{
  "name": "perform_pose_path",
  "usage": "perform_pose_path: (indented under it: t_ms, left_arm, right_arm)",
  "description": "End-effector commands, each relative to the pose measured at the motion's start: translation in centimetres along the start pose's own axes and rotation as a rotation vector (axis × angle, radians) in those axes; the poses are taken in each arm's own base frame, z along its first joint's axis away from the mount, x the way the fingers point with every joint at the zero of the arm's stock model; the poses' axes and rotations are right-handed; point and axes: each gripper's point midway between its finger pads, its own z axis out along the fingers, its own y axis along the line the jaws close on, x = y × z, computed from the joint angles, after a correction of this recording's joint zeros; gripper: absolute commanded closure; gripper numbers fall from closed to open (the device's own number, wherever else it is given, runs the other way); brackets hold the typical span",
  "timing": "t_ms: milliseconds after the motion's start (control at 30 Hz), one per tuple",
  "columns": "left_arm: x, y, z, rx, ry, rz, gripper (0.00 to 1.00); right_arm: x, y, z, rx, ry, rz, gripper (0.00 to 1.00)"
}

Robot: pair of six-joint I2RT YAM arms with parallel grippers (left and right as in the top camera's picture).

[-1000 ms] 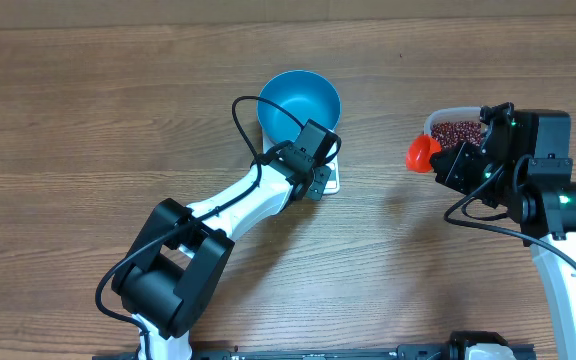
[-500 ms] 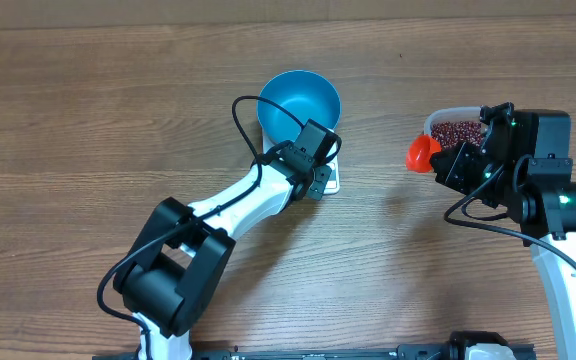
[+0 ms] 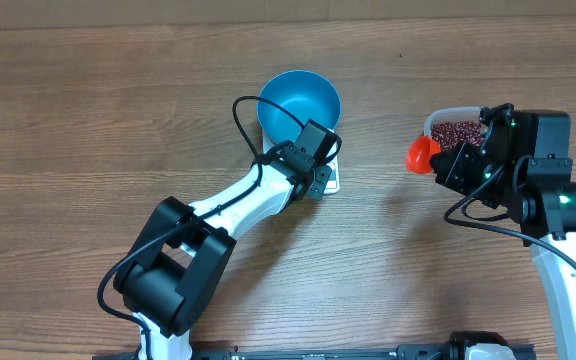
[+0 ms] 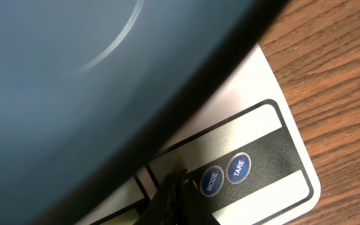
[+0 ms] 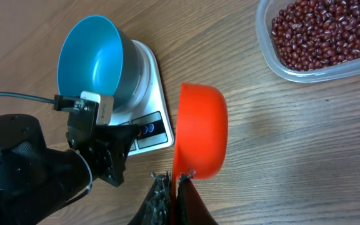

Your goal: Scoop item into bowl and weigh 150g on scale

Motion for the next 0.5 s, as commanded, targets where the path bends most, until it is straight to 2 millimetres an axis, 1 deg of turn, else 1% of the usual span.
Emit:
perform_pose_path:
  t_ms: [0, 467]
  left_arm:
    - [1.74, -0.55, 1.31, 0.016, 0.055, 0.003, 0.96]
    - [1.88, -0.98, 1.44, 0.036, 0.06, 0.019, 0.96]
  right_arm:
    - [-0.94, 0.38, -0.69, -0.002, -0.03, -0.007, 0.96]
    - [-0.9, 0.25, -0.69, 0.006, -0.029, -0.005, 0.96]
